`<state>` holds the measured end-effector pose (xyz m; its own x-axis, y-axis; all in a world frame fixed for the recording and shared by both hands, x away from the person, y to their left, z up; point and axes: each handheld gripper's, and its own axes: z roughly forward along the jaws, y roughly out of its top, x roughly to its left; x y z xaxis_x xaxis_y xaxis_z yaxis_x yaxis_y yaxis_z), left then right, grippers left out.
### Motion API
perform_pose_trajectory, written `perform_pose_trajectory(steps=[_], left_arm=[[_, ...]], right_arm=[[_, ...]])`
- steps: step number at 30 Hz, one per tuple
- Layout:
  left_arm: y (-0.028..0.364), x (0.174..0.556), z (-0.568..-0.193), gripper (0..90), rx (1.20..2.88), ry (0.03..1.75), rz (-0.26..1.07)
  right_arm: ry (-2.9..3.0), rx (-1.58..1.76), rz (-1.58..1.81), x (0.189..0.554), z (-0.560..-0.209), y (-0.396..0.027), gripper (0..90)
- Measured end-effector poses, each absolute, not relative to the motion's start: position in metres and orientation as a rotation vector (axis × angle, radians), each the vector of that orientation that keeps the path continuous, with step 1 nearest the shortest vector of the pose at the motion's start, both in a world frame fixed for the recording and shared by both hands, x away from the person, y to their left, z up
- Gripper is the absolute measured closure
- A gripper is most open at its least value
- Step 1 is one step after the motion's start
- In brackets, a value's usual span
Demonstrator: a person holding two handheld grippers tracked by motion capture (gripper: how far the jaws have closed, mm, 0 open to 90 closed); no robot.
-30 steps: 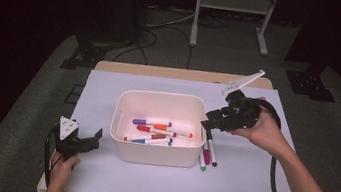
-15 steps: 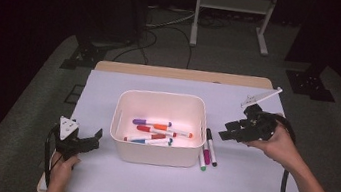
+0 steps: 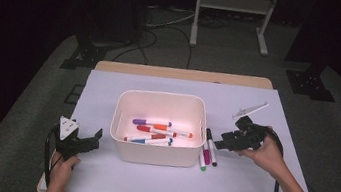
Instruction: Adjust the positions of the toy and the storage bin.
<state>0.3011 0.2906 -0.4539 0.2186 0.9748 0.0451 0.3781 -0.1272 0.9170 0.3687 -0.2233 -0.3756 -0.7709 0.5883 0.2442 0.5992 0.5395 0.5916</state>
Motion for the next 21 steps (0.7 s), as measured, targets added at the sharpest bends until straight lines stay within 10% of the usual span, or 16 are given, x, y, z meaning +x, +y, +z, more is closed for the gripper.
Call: perform_pose_trajectory(steps=[21], left_arm=[[0.290,0.301,-0.454,0.0,1.657,1.283,0.896]], right_arm=[[-2.764,-1.205,-0.953,0.388,-0.425,-0.203,50.4]])
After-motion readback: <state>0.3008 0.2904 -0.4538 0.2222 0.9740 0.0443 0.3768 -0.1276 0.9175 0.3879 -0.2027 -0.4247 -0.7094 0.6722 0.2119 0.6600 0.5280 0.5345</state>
